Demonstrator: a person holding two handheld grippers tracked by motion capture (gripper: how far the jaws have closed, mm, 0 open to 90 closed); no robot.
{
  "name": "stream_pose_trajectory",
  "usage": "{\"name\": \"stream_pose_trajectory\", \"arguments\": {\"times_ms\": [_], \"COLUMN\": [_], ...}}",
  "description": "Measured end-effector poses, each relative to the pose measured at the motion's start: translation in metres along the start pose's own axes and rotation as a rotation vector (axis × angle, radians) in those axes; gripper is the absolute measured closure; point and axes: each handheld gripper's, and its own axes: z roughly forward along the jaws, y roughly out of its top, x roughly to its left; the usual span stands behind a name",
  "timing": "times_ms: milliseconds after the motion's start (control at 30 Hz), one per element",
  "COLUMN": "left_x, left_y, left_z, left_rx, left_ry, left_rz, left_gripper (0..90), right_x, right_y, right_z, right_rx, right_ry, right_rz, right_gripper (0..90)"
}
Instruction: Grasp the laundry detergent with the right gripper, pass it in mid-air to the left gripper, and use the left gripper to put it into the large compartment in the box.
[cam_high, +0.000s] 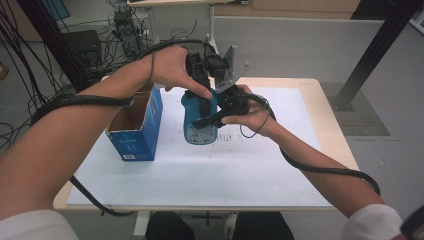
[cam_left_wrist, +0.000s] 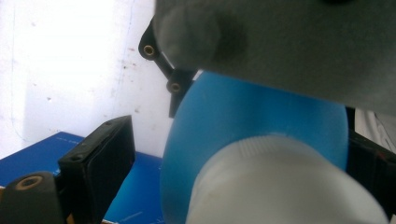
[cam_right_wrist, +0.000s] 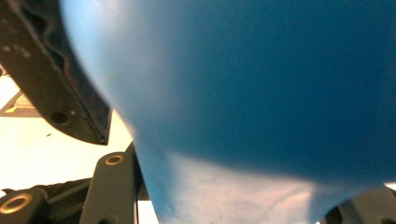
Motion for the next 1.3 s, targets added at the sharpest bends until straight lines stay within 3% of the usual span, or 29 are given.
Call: {"name": "stream_pose_trajectory", "arguments": {"times_ms": [467,900,1300], "left_x": [0.0005,-0.0003,-0.002], "left_y": [0.0018,0.0031,0.0043], "left_z": [0.0016,0.0039,0.0059], "left_rx": [-0.004,0.0,0.013], "left_ry": [0.002,-0.027,-0.021], "left_rz": [0.01,0.017,0.03], "left_gripper": [23.4,34.3,35.4], "right_x": [-0.001,-0.0023,-0.0006], "right_y": [-0.0014,-0.0046,-0.0058], "right_z": [-0.0013,0.0005,0.0013], "right_rx": [0.001,0.002,0.005], "right_ry": [-0.007,0.001,0.008], "right_rz": [-0.005,-0.003,0.003], "right_gripper": [43.8,43.8,43.7]}}
